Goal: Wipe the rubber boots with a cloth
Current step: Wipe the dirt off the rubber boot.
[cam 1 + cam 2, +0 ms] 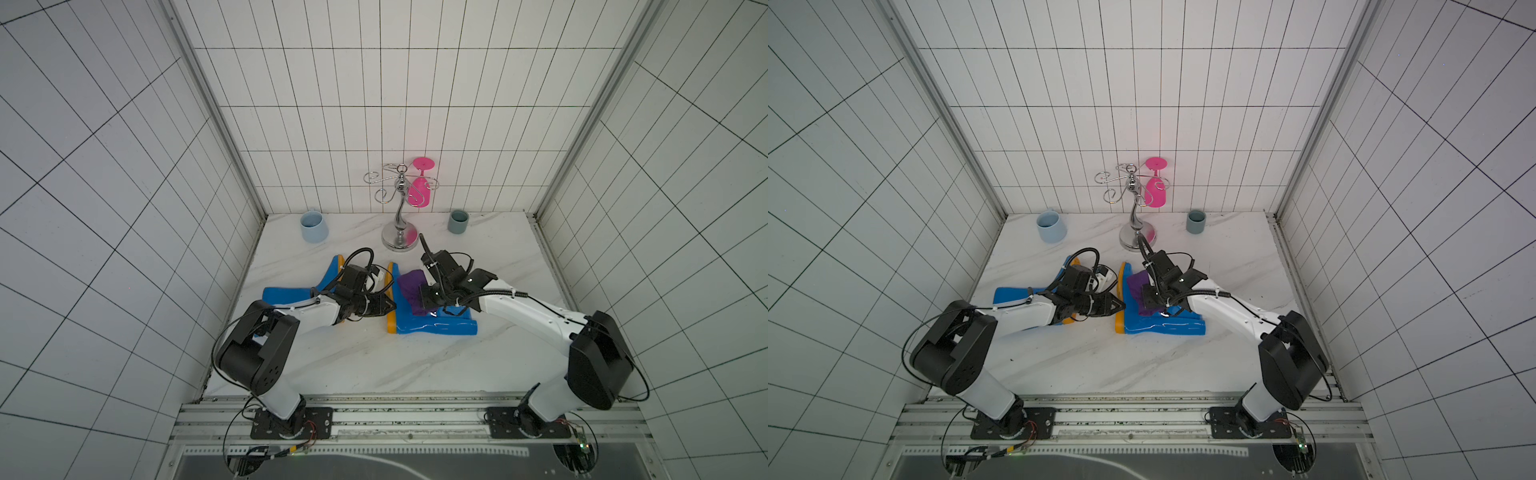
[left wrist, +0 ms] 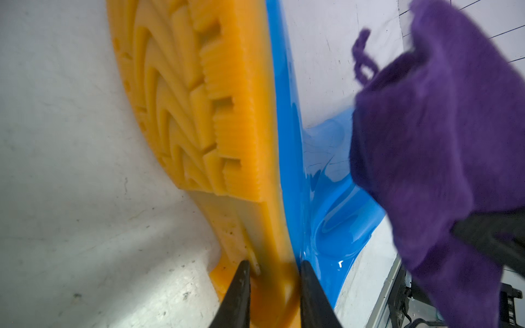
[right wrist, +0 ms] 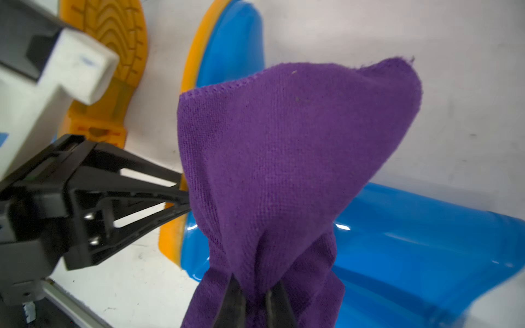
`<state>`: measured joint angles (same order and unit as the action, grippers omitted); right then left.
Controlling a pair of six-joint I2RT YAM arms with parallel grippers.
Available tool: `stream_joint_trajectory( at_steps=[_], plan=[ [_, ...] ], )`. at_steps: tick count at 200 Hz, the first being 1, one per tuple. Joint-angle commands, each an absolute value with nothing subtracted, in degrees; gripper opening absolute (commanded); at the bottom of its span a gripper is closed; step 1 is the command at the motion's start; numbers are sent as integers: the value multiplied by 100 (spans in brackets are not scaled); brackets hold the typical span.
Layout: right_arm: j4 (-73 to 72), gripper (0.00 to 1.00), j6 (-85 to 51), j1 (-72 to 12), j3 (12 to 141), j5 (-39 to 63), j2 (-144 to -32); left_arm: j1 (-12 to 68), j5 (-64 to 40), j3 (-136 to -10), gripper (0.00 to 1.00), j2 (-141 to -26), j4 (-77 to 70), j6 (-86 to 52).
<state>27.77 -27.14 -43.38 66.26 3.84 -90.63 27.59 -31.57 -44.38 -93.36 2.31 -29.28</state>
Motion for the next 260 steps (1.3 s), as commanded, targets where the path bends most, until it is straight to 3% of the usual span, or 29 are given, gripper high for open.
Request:
stream_joint_trajectory(
  at_steps=[1, 74, 153, 207, 235, 260],
  plan=[
    [2828, 0, -2909, -4610, 6939, 520, -9403, 2803, -2927, -4316, 6, -9671, 650, -2891],
    [3406, 0, -2716, -4390, 6180, 195, -9528, 2797, -2949, -4298, 6, -9644, 637, -2882],
    [3617, 0, -2541, -2742, 4620, 0, -8478, 2757, -2997, -4274, 6, -9668, 633, -2883],
    [3735, 0, -2489, -1962, 4541, -26, -8526, 2712, -3059, -4246, 6, -9675, 598, -2883],
    [3772, 0, -2382, -2105, 4944, -148, -8159, 2713, -3083, -4260, 6, -9707, 589, -2872],
    [3896, 0, -2541, -2836, 5694, -314, -8066, 2716, -3085, -4279, 6, -9746, 591, -2881]
  ],
)
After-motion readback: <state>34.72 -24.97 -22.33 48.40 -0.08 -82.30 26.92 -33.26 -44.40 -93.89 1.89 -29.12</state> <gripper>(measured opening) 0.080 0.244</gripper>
